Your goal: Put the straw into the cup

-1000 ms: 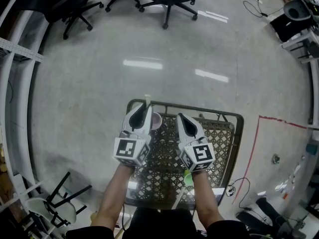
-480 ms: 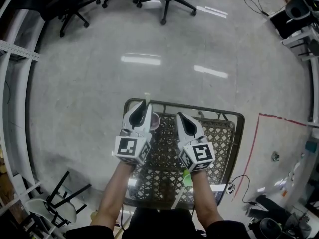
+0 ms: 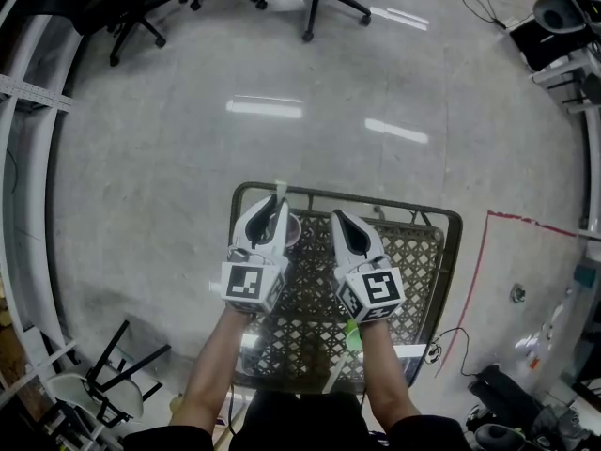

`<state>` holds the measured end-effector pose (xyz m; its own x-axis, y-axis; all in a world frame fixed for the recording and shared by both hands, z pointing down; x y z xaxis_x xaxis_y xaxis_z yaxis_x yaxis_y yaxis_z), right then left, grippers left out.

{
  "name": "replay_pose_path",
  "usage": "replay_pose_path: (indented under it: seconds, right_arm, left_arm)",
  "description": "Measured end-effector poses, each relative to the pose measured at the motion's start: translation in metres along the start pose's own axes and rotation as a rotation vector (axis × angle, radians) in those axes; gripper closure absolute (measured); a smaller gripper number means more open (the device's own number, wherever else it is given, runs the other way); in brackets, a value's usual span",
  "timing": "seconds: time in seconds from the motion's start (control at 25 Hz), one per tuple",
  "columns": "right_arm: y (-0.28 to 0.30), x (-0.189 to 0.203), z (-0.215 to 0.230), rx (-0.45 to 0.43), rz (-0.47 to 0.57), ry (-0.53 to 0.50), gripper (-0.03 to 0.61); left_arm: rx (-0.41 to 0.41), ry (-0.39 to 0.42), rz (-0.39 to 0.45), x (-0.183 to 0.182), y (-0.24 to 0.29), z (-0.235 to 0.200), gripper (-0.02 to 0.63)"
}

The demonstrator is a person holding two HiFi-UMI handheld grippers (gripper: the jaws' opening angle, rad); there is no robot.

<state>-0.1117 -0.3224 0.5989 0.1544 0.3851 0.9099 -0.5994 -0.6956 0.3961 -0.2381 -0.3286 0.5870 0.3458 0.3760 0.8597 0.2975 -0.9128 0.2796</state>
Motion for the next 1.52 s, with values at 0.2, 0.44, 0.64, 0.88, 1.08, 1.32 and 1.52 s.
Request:
replay_pose_path:
  seconds: [0.2,0.44,0.64,0.88,1.08,1.32,1.52]
  right_arm:
    - [0.001,0.002,-0.003,-0.005,-0.003,0.002,0.575]
    - [0.001,0.003,-0.004,-0.006,-0.004,0.006,0.575]
    - [0.0,0.004,-0.002,-0.002,-0.007,0.012,0.575]
    - [-0.004,0.002,0.003,0.005,-0.005,0.019,0.575]
    - [-0.014,-0.006,0.002,0.015,0.012,0.008,0.575]
    - [-0.029,-0.024,0.003,0.025,0.039,-0.017,0.575]
    - [-0.049,-0.04,-0.003,0.03,0.061,-0.042,0.575]
  left_arm:
    - [-0.002,0.002,-0.001,0.002,-0.002,-0.002,0.555]
    - [0.019,0.003,-0.035,0.01,-0.004,0.002,0.507]
    - [0.05,0.02,-0.066,0.017,-0.001,0.008,0.405]
    - [0.044,0.028,-0.074,0.017,-0.001,0.011,0.37]
    - [0.027,0.043,-0.068,0.012,-0.011,0.013,0.402]
    - [0.002,0.08,-0.077,0.004,-0.024,0.023,0.462]
    - [0.002,0.104,-0.072,-0.006,-0.042,0.038,0.507]
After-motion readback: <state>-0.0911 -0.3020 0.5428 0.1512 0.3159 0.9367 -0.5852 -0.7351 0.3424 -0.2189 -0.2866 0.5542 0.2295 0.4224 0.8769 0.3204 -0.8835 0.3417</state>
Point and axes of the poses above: the fingertips, and each gripper's own axes: y forward along the fingers, z to its right, x out of its underside, the point moved 2 cm from there along -y, backward along the fingers, and after that the axes turned 13 degrees about -y, right-handed, at the moved point
